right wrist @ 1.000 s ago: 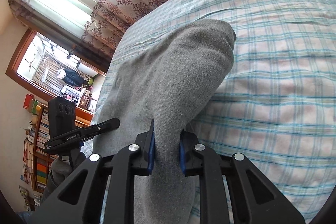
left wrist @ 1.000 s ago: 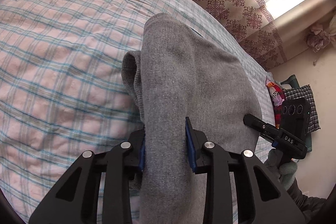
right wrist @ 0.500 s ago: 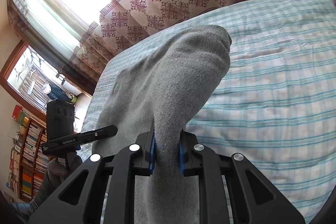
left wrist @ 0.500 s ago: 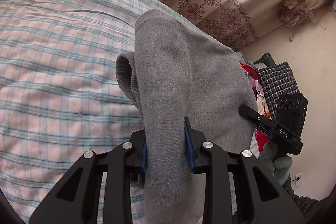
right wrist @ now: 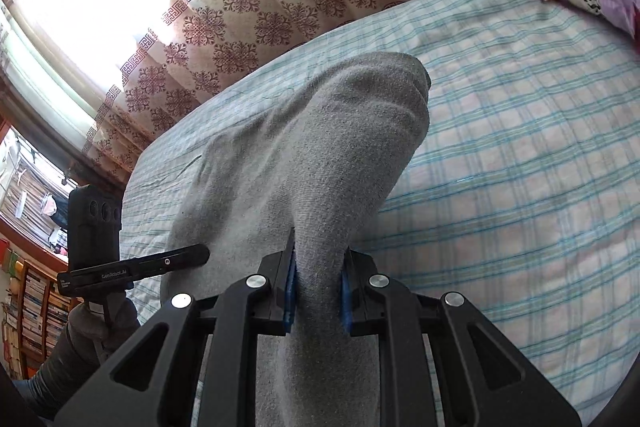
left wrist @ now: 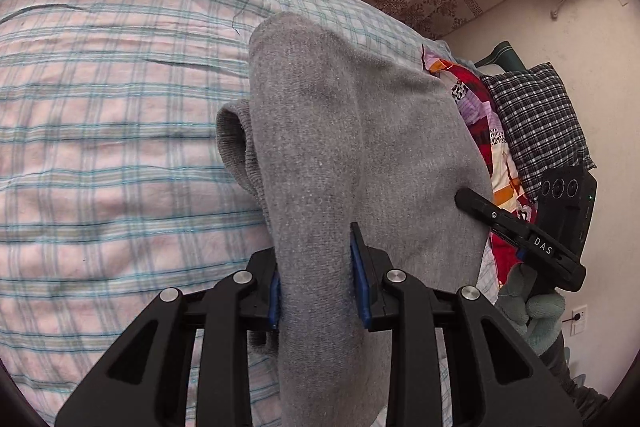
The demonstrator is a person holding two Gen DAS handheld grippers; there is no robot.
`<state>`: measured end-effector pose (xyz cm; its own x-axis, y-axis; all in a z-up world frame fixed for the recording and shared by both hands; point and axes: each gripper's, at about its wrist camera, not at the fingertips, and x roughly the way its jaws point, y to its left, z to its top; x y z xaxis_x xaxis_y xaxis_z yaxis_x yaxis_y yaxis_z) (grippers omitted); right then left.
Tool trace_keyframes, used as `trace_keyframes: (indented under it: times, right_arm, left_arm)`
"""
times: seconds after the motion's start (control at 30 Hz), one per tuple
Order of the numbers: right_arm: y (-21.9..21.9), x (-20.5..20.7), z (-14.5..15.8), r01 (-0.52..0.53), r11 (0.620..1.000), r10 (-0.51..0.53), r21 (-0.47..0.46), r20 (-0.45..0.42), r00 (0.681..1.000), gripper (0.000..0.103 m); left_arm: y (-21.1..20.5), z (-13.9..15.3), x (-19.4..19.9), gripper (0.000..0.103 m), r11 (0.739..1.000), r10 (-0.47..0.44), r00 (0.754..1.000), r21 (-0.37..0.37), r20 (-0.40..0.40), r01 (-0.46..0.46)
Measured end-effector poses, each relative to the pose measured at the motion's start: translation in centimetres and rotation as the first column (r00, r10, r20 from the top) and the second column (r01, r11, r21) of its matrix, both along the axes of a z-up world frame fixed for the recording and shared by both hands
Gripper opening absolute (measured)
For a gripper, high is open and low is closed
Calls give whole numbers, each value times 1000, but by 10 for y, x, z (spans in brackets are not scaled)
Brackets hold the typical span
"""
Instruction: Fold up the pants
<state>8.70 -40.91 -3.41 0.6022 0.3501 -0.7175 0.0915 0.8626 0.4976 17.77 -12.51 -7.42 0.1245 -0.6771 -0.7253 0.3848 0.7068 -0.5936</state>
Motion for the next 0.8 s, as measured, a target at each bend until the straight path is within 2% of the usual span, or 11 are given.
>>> trace_keyframes:
  times: [0.17,0.23,0.27,0.33,0.43,0.5,0.6,0.7,0.8]
  right_arm:
    - [-13,3,-25,6,1000,-5,15,-30,1000,18]
    - [-14,2,-29,11,1000,-12,-3,-35,999,25]
    - [-12,3,-29,13,999,-14,-36,-36,999,30]
    - [-7,0,-26,29,990,-35,-137,-45,998,52]
    - [4,-13,-12,57,950,-67,-306,-24,997,61]
    - [13,-28,0,70,921,-70,-383,13,997,63]
    - [28,-54,13,72,902,-50,-426,63,997,64]
    - [45,-75,18,53,903,-10,-427,103,995,64]
    - [53,-76,20,36,912,18,-410,127,992,64]
  left_arm:
    - [-10,-13,6,30,999,6,1000,46,2,-6]
    - [-13,-14,7,33,996,0,1000,87,14,-1]
    - [-18,-16,6,36,993,-7,1000,122,28,3]
    - [-22,-13,3,41,981,-18,997,194,70,4]
    - [-32,-3,-5,49,958,-34,988,286,153,-11]
    - [-37,9,-14,54,930,-45,971,364,235,-45]
    - [-38,30,-31,57,902,-82,933,425,350,-80]
    - [-40,47,-57,62,895,-133,894,439,427,-76]
    - [-46,49,-84,62,884,-204,865,465,458,-38]
